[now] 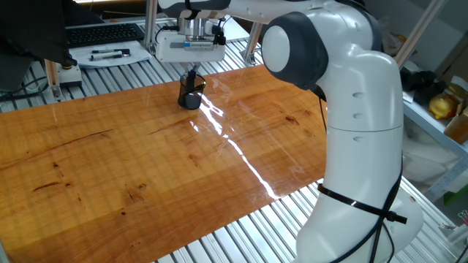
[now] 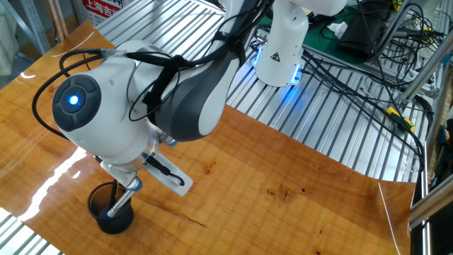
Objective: Put the pen into the pen holder
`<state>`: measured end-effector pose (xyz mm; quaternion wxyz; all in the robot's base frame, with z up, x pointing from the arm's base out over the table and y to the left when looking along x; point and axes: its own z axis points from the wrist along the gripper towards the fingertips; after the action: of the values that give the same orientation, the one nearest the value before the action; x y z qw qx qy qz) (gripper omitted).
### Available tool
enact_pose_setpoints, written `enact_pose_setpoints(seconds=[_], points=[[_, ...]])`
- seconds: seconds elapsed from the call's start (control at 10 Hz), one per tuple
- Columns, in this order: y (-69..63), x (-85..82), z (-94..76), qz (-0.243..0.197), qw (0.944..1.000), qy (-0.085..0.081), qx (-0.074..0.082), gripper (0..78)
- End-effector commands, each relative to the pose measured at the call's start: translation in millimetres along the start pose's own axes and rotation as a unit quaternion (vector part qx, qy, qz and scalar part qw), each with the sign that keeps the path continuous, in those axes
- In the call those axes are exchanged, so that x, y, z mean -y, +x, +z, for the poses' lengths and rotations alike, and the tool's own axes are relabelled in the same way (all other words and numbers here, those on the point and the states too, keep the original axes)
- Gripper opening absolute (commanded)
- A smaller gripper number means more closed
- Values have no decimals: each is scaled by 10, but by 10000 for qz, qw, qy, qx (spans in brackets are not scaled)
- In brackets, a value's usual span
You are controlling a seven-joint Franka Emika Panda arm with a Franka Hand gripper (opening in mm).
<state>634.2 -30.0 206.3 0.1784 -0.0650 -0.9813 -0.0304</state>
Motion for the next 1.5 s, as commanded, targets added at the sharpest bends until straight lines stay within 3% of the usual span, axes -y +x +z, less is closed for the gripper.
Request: enact_pose_setpoints(seconds=[0.1,0.3,0.7,0.9,1.1,1.4,1.5], points=[[506,-266,-768,-585,9933,429,903,11],[523,-256,-777,-744,9909,452,1031,11],[665,-213,-739,-867,9850,678,1333,11],[758,-197,-689,-923,9831,833,1343,11],[842,-208,-598,-903,9832,785,1377,11],[884,-181,-433,-823,9860,476,1372,11],[902,-176,-385,-765,9868,478,1348,11]])
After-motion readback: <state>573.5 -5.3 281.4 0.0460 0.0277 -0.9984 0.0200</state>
